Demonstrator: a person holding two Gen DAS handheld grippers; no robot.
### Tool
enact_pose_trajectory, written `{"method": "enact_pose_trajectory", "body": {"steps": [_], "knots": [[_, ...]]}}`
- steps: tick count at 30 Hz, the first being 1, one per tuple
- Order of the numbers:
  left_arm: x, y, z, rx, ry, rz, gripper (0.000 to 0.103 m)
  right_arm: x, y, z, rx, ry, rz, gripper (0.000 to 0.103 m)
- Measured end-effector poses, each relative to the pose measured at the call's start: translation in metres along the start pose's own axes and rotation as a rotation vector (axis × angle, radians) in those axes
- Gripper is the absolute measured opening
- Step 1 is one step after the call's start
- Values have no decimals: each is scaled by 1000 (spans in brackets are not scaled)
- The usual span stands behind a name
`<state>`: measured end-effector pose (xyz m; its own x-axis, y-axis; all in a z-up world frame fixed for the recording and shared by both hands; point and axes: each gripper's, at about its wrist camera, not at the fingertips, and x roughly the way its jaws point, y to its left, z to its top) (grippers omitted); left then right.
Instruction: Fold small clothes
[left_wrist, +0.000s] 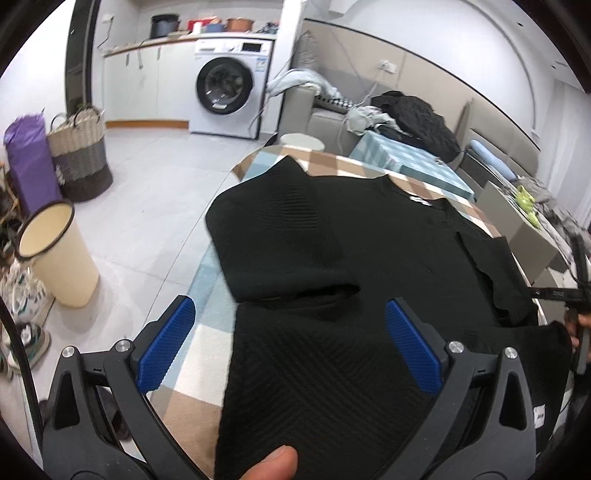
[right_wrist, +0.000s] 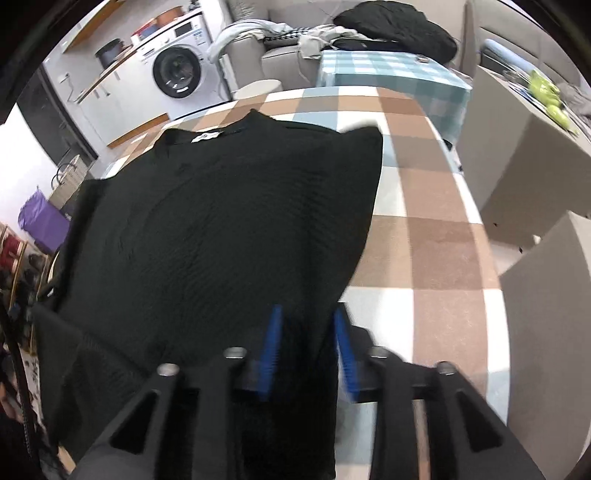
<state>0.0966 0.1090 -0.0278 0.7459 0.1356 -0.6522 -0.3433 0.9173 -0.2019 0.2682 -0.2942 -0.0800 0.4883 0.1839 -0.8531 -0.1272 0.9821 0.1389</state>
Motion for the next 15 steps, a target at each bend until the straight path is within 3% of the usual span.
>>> {"method": "enact_pose_trajectory", "body": {"steps": [4,9,10,14,15], "knots": [[12,25,4,-104,48,20,102,-39,0,-10,53,-89,43,67],[25,45,13,-178,68,-52,100,-80,19,-31,87,-193,101,75],[28,49,15,-201,76,-73,97,-85,25,-36,94,-207,119,79],[47,65,20,-346,138,-185,64,-92,44,-57,117,-228,182,80],[51,67,20,-385,159,-215,61,-92,49,-62,129,-226,200,80]]}}
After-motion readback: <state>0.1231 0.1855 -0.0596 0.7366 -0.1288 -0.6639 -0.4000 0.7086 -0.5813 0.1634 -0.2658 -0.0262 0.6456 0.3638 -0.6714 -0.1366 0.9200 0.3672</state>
